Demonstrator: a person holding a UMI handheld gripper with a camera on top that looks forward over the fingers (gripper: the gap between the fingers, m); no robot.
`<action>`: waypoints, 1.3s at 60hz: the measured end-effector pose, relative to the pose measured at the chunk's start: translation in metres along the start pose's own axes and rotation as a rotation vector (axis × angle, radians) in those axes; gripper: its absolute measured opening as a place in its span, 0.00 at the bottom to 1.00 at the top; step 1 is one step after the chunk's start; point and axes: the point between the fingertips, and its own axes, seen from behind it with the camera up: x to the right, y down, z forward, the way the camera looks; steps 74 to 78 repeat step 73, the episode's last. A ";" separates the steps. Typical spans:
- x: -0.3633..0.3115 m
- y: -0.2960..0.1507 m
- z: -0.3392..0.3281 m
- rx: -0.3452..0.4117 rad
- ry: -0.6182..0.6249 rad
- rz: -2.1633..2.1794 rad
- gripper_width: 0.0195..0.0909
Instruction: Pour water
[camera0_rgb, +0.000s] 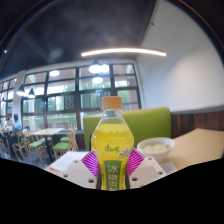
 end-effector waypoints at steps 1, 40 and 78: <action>0.004 0.010 0.006 -0.019 0.001 0.006 0.17; 0.026 0.082 -0.002 -0.184 0.040 -0.066 0.91; -0.020 -0.010 -0.244 -0.130 0.044 -0.054 0.88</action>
